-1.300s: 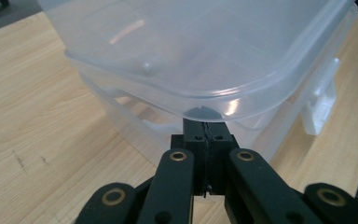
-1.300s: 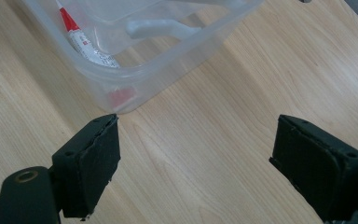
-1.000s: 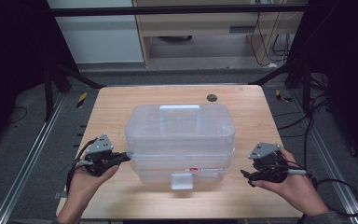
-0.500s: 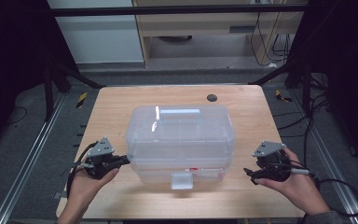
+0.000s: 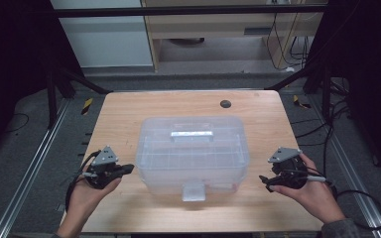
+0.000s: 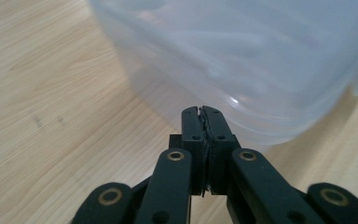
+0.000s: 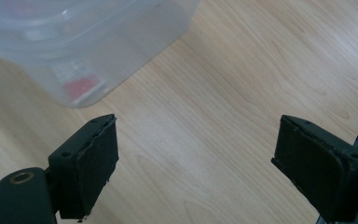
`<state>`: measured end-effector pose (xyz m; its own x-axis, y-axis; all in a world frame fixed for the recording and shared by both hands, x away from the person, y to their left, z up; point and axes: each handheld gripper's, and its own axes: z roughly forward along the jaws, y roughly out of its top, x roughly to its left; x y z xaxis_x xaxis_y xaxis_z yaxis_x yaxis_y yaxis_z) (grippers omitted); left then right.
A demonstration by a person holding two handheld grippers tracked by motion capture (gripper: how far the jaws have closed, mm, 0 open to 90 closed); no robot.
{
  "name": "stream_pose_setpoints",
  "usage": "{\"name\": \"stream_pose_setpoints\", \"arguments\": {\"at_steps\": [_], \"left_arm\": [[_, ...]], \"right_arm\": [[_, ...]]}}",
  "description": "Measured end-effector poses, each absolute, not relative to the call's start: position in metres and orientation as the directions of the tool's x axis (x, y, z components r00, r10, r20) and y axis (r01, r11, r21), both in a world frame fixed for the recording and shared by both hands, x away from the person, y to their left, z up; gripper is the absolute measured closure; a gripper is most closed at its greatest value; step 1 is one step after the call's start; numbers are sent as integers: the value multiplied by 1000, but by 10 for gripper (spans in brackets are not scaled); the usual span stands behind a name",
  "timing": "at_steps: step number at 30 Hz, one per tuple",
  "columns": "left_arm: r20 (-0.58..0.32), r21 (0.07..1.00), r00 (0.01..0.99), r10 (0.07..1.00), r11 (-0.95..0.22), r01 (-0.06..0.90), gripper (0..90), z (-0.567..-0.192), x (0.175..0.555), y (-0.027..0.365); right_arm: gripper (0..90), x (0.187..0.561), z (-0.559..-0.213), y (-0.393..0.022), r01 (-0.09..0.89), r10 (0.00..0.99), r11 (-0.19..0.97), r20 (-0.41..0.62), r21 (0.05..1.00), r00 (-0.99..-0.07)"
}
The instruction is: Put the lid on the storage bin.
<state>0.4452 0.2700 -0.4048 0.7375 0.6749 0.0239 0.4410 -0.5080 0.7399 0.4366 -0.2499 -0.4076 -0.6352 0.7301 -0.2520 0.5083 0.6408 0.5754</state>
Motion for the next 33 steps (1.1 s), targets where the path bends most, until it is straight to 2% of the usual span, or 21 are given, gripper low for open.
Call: {"name": "stream_pose_setpoints", "arguments": {"at_steps": [7,23,24,27,29,30,33], "left_arm": [[55,726,654,755,-480,493,894,-419,472,293],[47,692,619,784,-473,546,886,-449,508,295],[51,690,619,784,-476,546,824,-451,510,295],[86,675,610,788,-496,546,709,-458,515,293],[84,668,603,793,-494,556,570,-463,519,292],[82,669,595,800,-486,562,473,-465,520,292],[77,658,573,816,-473,586,284,-472,526,292]], "right_arm": [[120,457,-420,-255,554,774,598,-239,579,-586],[124,494,-450,-277,629,857,476,-164,615,-488],[123,497,-454,-278,635,863,467,-161,615,-478],[121,501,-461,-281,645,871,449,-144,618,-469],[120,505,-466,-284,658,883,422,-117,623,-455],[120,507,-469,-286,665,891,402,-100,629,-444],[107,510,-475,-290,666,901,369,-75,649,-426]]}}
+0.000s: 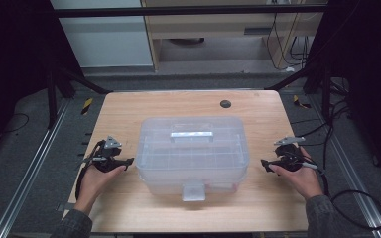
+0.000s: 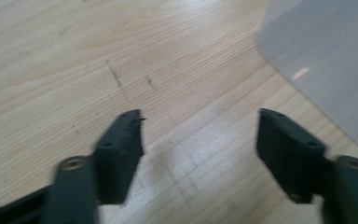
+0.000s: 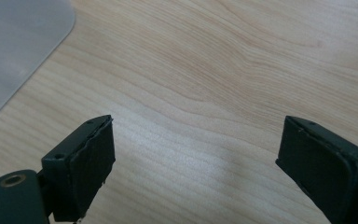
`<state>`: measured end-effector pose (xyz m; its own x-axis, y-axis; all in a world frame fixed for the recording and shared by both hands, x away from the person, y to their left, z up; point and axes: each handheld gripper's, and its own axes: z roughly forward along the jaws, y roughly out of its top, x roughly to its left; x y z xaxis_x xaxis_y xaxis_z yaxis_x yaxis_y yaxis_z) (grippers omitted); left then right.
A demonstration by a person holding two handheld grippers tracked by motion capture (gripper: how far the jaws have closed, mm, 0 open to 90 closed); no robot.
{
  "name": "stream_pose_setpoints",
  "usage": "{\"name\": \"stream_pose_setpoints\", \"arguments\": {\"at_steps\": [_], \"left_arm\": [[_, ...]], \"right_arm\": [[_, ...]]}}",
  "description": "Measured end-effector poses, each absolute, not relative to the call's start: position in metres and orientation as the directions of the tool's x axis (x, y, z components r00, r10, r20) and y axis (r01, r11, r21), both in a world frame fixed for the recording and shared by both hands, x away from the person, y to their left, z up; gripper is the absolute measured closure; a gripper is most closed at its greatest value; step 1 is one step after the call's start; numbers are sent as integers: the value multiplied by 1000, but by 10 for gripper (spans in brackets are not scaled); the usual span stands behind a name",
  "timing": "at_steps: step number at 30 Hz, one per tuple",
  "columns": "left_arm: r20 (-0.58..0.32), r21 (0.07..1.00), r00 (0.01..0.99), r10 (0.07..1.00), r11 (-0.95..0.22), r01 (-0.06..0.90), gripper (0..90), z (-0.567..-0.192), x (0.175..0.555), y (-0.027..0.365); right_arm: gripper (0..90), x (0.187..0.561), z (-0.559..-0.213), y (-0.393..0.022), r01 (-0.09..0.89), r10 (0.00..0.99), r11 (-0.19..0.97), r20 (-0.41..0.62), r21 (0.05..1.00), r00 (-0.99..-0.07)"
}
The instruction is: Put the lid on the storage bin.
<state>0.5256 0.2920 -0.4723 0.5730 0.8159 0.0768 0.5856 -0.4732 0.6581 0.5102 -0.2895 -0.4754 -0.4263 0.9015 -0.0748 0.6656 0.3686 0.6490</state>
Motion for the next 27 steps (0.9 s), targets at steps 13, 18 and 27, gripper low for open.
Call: {"name": "stream_pose_setpoints", "arguments": {"at_steps": [13,18,27], "left_arm": [[19,639,537,843,-423,642,64,-498,535,300],[21,669,529,848,-405,623,34,-502,535,301],[21,713,507,862,-368,597,0,-508,533,300]], "right_arm": [[93,522,-500,-290,691,928,258,27,675,-372],[87,523,-506,-291,675,937,218,43,704,-348],[1,527,-513,-281,658,952,213,-4,722,-305]]}}
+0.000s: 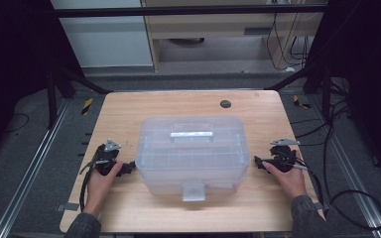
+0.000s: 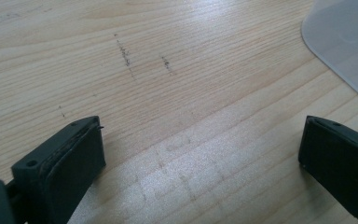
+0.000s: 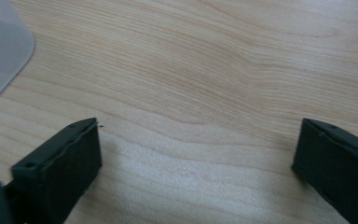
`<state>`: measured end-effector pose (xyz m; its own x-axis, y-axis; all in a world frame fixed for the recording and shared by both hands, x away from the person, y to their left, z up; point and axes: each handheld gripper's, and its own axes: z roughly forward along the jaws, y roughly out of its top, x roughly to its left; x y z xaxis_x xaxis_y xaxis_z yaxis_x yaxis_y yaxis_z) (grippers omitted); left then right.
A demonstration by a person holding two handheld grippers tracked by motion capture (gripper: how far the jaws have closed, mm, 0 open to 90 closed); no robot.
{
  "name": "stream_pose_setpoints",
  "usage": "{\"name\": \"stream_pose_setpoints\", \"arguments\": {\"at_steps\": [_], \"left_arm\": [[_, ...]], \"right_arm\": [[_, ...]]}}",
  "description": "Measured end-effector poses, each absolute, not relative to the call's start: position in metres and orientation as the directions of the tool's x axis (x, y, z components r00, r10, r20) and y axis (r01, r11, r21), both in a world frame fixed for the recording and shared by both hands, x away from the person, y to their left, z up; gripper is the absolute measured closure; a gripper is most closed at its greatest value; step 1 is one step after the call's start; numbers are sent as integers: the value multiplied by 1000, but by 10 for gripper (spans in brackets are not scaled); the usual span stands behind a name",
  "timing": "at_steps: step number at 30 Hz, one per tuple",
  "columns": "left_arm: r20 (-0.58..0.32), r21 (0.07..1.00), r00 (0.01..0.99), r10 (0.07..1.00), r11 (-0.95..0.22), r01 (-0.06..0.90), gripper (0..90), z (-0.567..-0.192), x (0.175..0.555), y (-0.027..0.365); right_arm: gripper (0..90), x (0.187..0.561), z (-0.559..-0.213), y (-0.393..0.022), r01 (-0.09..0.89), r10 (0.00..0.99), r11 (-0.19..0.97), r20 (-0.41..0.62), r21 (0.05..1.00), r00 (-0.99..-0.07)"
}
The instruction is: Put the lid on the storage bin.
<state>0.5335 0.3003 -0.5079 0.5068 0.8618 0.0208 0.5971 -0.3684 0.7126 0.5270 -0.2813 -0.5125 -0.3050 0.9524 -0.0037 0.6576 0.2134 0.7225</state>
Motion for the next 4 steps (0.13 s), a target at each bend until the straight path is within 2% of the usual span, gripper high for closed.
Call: {"name": "stream_pose_setpoints", "arguments": {"at_steps": [4], "left_arm": [[19,712,506,863,-367,599,0,-508,534,300]], "right_arm": [[4,527,-512,-279,664,961,190,1,723,-276]]}}
